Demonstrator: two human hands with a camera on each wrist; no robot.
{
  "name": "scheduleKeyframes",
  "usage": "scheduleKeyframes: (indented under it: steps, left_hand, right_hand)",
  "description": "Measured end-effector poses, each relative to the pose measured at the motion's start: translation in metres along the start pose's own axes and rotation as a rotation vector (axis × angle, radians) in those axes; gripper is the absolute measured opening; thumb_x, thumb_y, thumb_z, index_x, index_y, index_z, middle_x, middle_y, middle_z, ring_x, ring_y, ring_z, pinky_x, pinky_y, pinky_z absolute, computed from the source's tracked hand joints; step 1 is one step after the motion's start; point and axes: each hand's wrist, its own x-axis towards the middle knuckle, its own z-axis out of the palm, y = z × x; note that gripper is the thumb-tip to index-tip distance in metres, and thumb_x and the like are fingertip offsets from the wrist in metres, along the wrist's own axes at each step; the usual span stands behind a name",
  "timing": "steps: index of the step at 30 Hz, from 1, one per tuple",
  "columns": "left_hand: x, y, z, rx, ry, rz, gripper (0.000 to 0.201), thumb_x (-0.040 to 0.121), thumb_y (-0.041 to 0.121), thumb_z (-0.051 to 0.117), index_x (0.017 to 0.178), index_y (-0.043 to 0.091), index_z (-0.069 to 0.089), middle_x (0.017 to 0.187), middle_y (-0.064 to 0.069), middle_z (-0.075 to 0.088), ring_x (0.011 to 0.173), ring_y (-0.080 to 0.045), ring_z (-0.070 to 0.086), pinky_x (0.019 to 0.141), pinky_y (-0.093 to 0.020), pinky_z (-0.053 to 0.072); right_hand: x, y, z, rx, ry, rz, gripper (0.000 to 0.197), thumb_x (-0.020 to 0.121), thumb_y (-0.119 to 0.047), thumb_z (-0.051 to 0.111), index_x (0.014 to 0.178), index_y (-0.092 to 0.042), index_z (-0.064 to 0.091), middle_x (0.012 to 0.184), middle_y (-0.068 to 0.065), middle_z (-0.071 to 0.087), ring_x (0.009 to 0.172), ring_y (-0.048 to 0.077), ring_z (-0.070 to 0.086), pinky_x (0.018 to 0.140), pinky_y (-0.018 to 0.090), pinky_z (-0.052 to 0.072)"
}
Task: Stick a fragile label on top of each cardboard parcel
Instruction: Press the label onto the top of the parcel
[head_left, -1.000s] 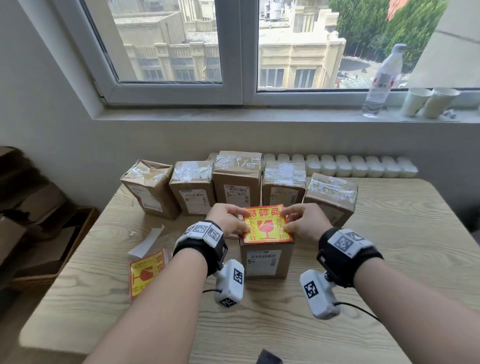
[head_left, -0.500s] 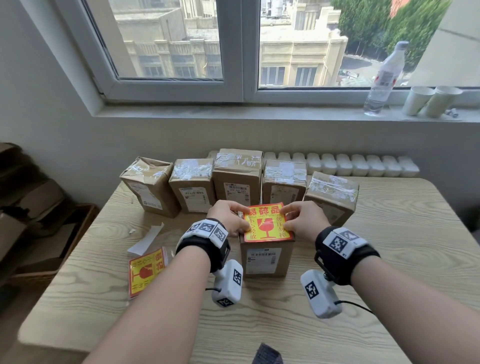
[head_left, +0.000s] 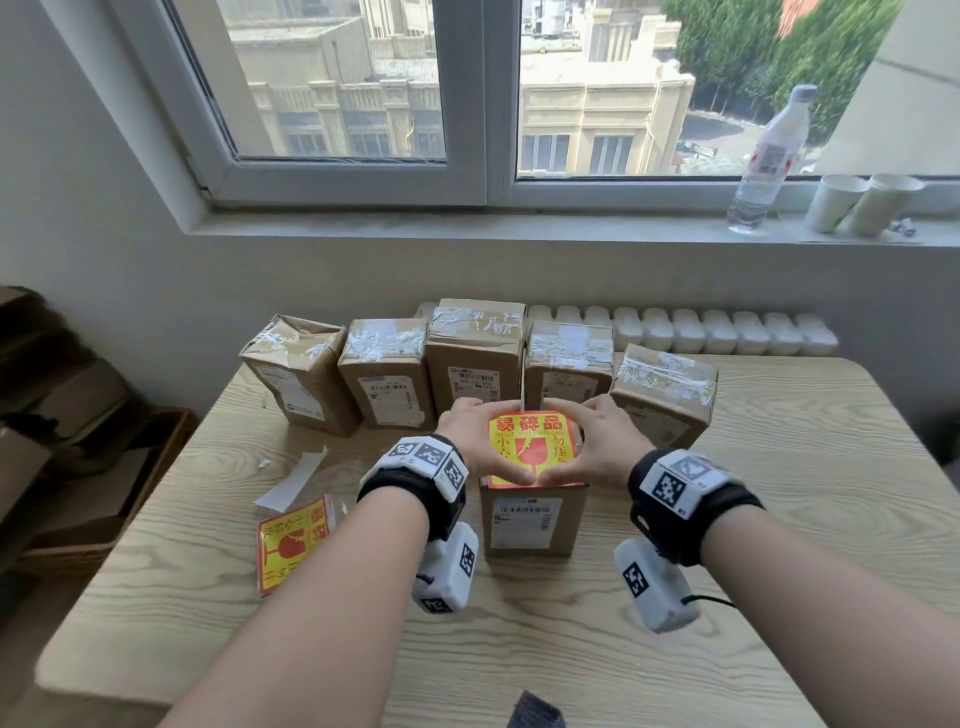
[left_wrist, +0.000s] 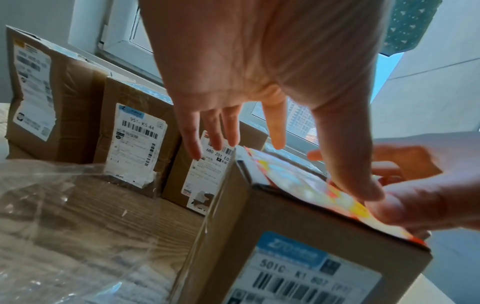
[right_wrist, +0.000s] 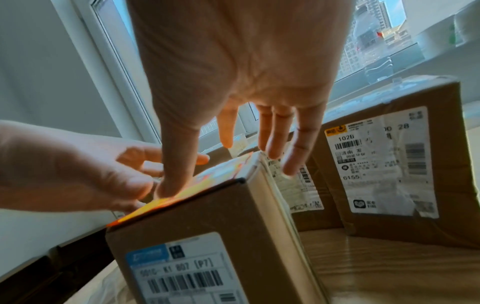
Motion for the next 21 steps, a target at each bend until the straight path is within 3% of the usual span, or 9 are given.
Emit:
scheduleKeyframes:
  steps: [3, 8, 9, 12, 13, 15, 17, 19, 21]
  left_hand:
    - [0.0, -0.007, 0.005, 0.021, -0.042, -0.002, 0.115, 0.047, 0.049, 0.09, 0.145, 0.045, 0.029, 0.149, -0.001, 0.032, 0.136, -0.021, 0.035, 0.112, -0.044, 0.035]
    - [-0.008, -0.029, -0.009, -0.148, -0.089, -0.087, 0.118, 0.06, 0.031, 0.09, 0.152, 0.034, 0.016, 0.154, -0.002, 0.033, 0.134, -0.021, 0.042, 0.105, -0.04, 0.043]
    - [-0.011, -0.031, -0.011, -0.255, -0.115, -0.126, 0.115, 0.063, 0.028, 0.089, 0.152, 0.033, 0.017, 0.152, -0.006, 0.035, 0.131, -0.022, 0.046, 0.098, -0.04, 0.049]
    - [-0.014, -0.027, -0.012, -0.554, -0.175, -0.197, 0.09, 0.076, 0.022, 0.079, 0.15, 0.024, 0.027, 0.136, -0.014, 0.053, 0.111, -0.022, 0.06, 0.078, -0.035, 0.058]
    - [-0.012, -0.025, -0.011, -0.585, -0.181, -0.204, 0.079, 0.082, 0.02, 0.075, 0.148, 0.019, 0.032, 0.128, -0.014, 0.06, 0.105, -0.022, 0.062, 0.076, -0.033, 0.058]
    - [-0.01, -0.016, -0.01, -0.62, -0.208, -0.199, 0.06, 0.089, 0.016, 0.066, 0.143, 0.008, 0.04, 0.104, -0.013, 0.068, 0.087, -0.02, 0.064, 0.064, -0.026, 0.057]
    - [-0.01, -0.009, -0.008, -0.616, -0.223, -0.193, 0.051, 0.091, 0.014, 0.063, 0.138, 0.004, 0.045, 0.086, -0.009, 0.069, 0.072, -0.016, 0.064, 0.054, -0.022, 0.055]
    - [-0.008, -0.004, -0.007, -0.589, -0.222, -0.189, 0.049, 0.09, 0.015, 0.065, 0.135, 0.003, 0.048, 0.087, -0.01, 0.071, 0.071, -0.015, 0.069, 0.053, -0.021, 0.056]
    - [-0.005, 0.002, -0.006, -0.575, -0.234, -0.164, 0.05, 0.089, 0.015, 0.067, 0.134, 0.002, 0.049, 0.097, -0.015, 0.072, 0.075, -0.018, 0.071, 0.057, -0.022, 0.058]
  right_hand:
    - [0.004, 0.004, 0.004, 0.001, -0.094, 0.015, 0.11, 0.056, -0.059, 0.082, 0.148, -0.041, 0.024, 0.149, 0.008, 0.026, 0.138, 0.027, 0.029, 0.113, 0.046, 0.031]
    - [-0.001, 0.02, 0.001, 0.235, -0.095, 0.06, 0.114, 0.061, -0.045, 0.085, 0.151, -0.028, 0.018, 0.149, 0.006, 0.039, 0.133, 0.022, 0.042, 0.108, 0.038, 0.037]
    - [-0.003, 0.021, 0.001, 0.303, -0.093, 0.081, 0.112, 0.065, -0.044, 0.084, 0.152, -0.026, 0.016, 0.148, 0.006, 0.04, 0.129, 0.021, 0.045, 0.102, 0.037, 0.043]
    - [-0.006, 0.018, 0.005, 0.517, -0.086, 0.16, 0.101, 0.075, -0.043, 0.076, 0.152, -0.022, 0.014, 0.145, 0.01, 0.044, 0.115, 0.022, 0.055, 0.064, 0.029, 0.057]
    - [-0.006, 0.017, 0.007, 0.535, -0.075, 0.178, 0.094, 0.078, -0.042, 0.074, 0.152, -0.021, 0.019, 0.143, 0.011, 0.046, 0.112, 0.023, 0.059, 0.06, 0.029, 0.057]
    - [-0.006, 0.016, 0.011, 0.516, -0.039, 0.184, 0.065, 0.083, -0.037, 0.07, 0.139, -0.017, 0.043, 0.127, 0.008, 0.06, 0.101, 0.021, 0.065, 0.068, 0.034, 0.06]
    - [-0.008, 0.016, 0.009, 0.487, 0.007, 0.197, 0.042, 0.086, -0.034, 0.068, 0.122, -0.015, 0.057, 0.11, 0.002, 0.067, 0.088, 0.015, 0.066, 0.071, 0.032, 0.059]
    - [-0.012, 0.019, 0.006, 0.515, 0.042, 0.241, 0.04, 0.087, -0.031, 0.067, 0.122, -0.014, 0.059, 0.099, -0.001, 0.064, 0.083, 0.015, 0.063, 0.067, 0.03, 0.057]
    - [-0.015, 0.024, 0.003, 0.546, 0.079, 0.287, 0.042, 0.087, -0.031, 0.068, 0.124, -0.013, 0.058, 0.095, -0.001, 0.062, 0.084, 0.017, 0.064, 0.071, 0.035, 0.059]
